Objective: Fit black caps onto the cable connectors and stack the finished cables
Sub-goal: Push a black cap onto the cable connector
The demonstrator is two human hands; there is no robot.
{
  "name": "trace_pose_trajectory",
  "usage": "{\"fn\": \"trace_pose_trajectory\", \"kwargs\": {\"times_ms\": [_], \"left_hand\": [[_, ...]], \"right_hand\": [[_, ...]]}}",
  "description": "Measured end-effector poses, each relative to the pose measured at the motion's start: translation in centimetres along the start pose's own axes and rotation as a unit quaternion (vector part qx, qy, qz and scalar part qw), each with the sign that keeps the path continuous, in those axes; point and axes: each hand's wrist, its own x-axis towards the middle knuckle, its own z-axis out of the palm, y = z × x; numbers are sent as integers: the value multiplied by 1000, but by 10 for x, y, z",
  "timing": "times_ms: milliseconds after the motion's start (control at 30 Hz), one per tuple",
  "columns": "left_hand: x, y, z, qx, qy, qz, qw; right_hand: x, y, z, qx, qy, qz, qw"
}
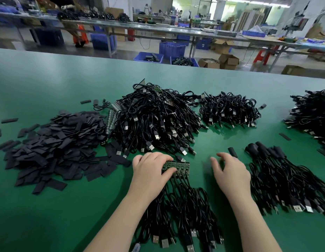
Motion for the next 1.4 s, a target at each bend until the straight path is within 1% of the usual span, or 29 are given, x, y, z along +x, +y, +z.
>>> {"fn": "trace_pose_trajectory", "kwargs": {"times_ms": [100,167,200,233,267,300,333,367,400,433,500,600,667,800,933,1067,1233,1400], "left_hand": [[0,2,-1,-7,12,0,1000],[-1,2,-1,-12,22,1,1000],[-1,2,-2,-12,27,1,1000],[-2,3,-2,-13,30,1,999],[-2,3,-2,-14,33,2,999],[-2,4,-3,-16,36,1,999],[-3,5,-3,-16,39,1,999],[-3,5,-4,-12,43,-1,999],[-4,6,-4,-3,48,-3,999],[-4,7,-5,7,51,-6,999],[-4,8,-7,22,49,-7,999],[-2,8,-9,34,28,20,999],[-1,9,-10,34,14,35,999],[2,10,-10,-8,16,30,999],[4,9,-9,-30,2,42,999],[4,9,-10,-38,-1,47,998],[2,12,-10,-32,6,47,998],[2,13,-8,-39,-2,38,999]], "right_hand": [[8,12,-6,-54,13,38,998],[10,13,-10,-52,43,56,996],[9,11,-12,-28,71,41,996],[5,6,-13,10,92,8,996],[0,-1,-15,71,89,-32,993],[-7,-11,-17,141,56,-63,986],[-15,-23,-18,206,2,-83,975],[-23,-33,-17,253,-53,-93,961],[-29,-41,-14,286,-91,-98,949],[-33,-45,-9,304,-105,-101,942],[-36,-48,-2,321,-93,-100,937],[-35,-46,1,362,-90,-85,924],[-35,-45,1,379,-95,-87,916],[-37,-48,3,412,-98,-80,903],[-38,-50,5,403,-90,-68,908],[-40,-50,4,402,-63,-91,909],[-38,-50,3,431,-106,-52,895],[-40,-50,4,416,-78,-62,904]]}}
